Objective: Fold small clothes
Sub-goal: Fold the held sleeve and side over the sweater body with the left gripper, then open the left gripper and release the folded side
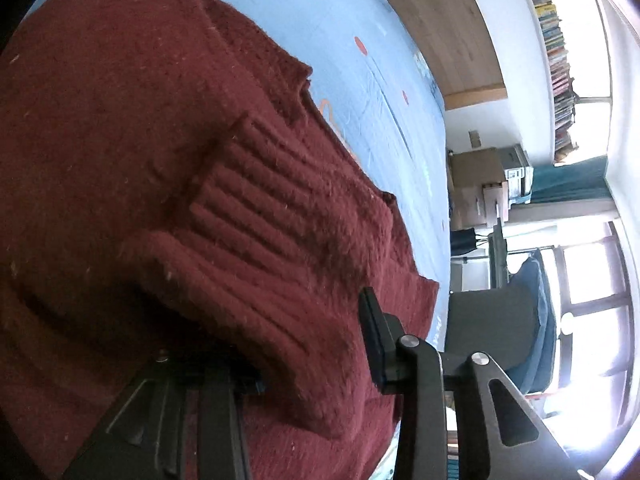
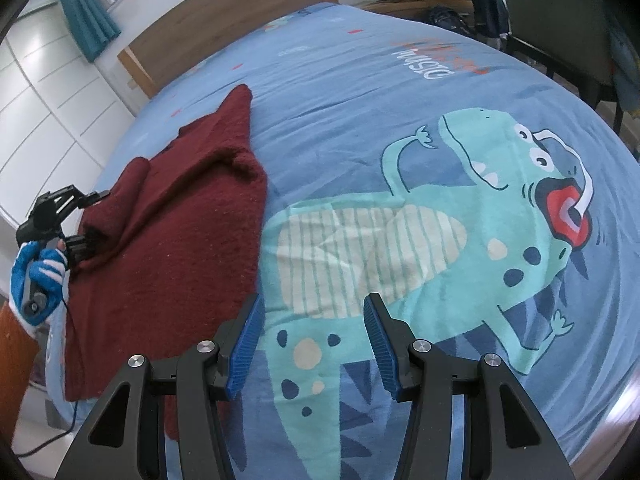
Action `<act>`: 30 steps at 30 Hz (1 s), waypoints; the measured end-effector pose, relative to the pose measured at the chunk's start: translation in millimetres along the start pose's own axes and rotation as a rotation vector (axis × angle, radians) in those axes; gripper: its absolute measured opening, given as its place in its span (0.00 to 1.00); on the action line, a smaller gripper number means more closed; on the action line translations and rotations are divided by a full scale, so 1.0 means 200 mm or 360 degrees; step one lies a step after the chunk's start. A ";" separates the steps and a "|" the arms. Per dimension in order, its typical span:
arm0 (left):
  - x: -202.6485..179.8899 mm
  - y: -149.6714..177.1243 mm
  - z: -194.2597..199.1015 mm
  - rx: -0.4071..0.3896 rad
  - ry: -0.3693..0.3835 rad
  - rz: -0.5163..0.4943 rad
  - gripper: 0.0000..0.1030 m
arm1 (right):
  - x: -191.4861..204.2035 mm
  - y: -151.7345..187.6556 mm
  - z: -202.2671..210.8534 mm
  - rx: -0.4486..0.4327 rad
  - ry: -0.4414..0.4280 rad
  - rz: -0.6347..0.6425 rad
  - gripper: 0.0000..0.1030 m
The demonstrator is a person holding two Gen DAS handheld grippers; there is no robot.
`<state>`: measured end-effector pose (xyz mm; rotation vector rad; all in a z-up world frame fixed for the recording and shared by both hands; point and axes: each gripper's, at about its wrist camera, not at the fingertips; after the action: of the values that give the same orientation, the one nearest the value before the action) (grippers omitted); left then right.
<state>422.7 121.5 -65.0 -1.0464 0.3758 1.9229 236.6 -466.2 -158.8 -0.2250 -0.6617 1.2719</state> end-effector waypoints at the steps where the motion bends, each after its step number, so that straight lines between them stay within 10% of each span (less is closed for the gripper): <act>1: -0.02 0.00 -0.01 0.0020 -0.0004 -0.0021 0.07 | 0.00 0.00 0.00 -0.0001 0.0000 0.0001 0.52; 14: -0.37 0.26 -0.26 0.0241 -0.0057 -0.0457 0.06 | -0.03 0.00 -0.01 0.0002 -0.0003 -0.0013 0.52; 21: -0.48 0.40 -0.40 0.0324 -0.0156 -0.0660 0.35 | -0.06 0.01 -0.01 0.0007 0.0010 -0.0027 0.52; 30: -0.59 0.53 -0.52 0.0375 -0.0179 -0.0816 0.40 | -0.06 0.01 -0.01 0.0015 0.0012 -0.0029 0.52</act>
<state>419.8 -66.4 -48.4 -0.7824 0.2340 1.4310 235.3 -476.8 -165.7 -0.2157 -0.6501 1.2558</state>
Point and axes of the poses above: each gripper's, at about its wrist camera, not at the fingertips, and z roughly against the way its jaws point, x to its left, y to its underside, and after that the axes turned 3 degrees about -x, right-handed
